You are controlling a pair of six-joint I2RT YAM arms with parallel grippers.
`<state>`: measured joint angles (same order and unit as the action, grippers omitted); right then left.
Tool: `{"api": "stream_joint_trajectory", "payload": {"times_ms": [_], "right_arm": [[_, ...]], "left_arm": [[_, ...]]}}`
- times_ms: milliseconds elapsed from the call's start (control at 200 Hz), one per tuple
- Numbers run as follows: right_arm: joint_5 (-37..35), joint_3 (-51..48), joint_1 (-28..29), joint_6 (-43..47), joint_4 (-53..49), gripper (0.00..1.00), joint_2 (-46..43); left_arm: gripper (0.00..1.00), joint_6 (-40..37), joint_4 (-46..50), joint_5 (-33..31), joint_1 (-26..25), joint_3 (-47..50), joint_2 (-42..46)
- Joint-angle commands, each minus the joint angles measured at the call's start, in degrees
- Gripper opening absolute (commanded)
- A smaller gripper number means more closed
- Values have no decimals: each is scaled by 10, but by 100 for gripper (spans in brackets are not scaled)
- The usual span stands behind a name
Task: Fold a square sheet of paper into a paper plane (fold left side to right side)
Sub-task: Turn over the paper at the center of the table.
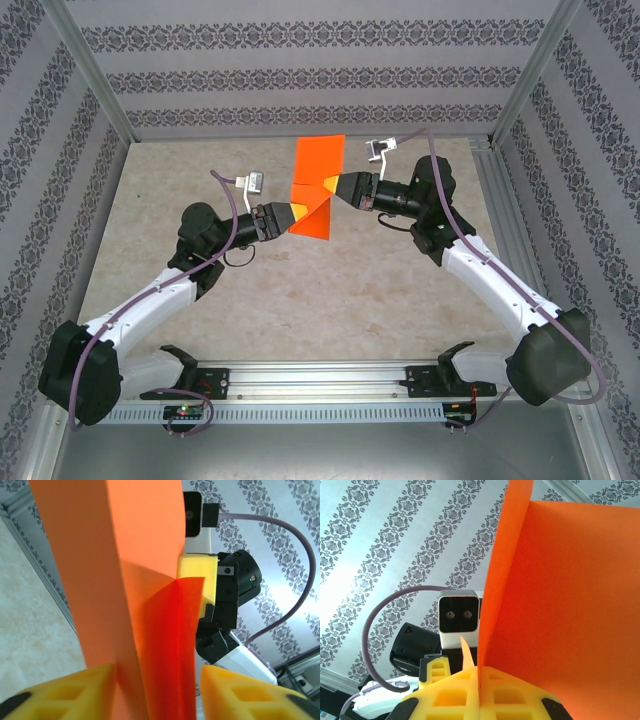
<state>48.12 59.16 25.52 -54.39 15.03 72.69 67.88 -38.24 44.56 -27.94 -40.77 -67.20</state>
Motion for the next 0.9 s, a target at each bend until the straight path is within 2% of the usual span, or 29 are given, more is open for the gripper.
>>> {"api": "stream_joint_trajectory", "payload": {"times_ms": [0,115,220,285,340,395,450,550,619,739,824,899], "right_arm": [[4,11,5,4,15,0,0],[1,7,3,11,8,4,-2],[-9,5,-5,32,-27,15,-13],[-26,4,-21,56,-78,25,-26],[-49,2,-39,85,-139,33,-39],[-90,6,-58,123,-223,37,-53],[-148,9,-77,164,-311,43,-66],[-271,15,-97,233,-447,50,-85],[-345,13,-104,263,-507,53,-93],[-410,-5,-119,279,-552,61,-109],[-466,-27,-135,269,-573,63,-121],[-492,-47,-161,263,-586,65,-134]], "left_arm": [[38,-4,-33,7,-7,-16,1],[22,-5,-29,6,-7,-10,-5],[8,-16,-6,-1,-7,-5,-3],[4,-54,55,-14,-8,-10,7],[1,-125,176,-44,-13,-27,25],[0,-223,329,-103,-30,-58,42],[0,-307,475,-191,-57,-98,49],[0,-392,632,-337,-112,-147,35],[0,-408,711,-435,-147,-174,12],[0,-394,845,-601,-200,-226,-58],[0,-364,941,-698,-231,-273,-126],[0,-329,1029,-759,-250,-324,-199]]}}
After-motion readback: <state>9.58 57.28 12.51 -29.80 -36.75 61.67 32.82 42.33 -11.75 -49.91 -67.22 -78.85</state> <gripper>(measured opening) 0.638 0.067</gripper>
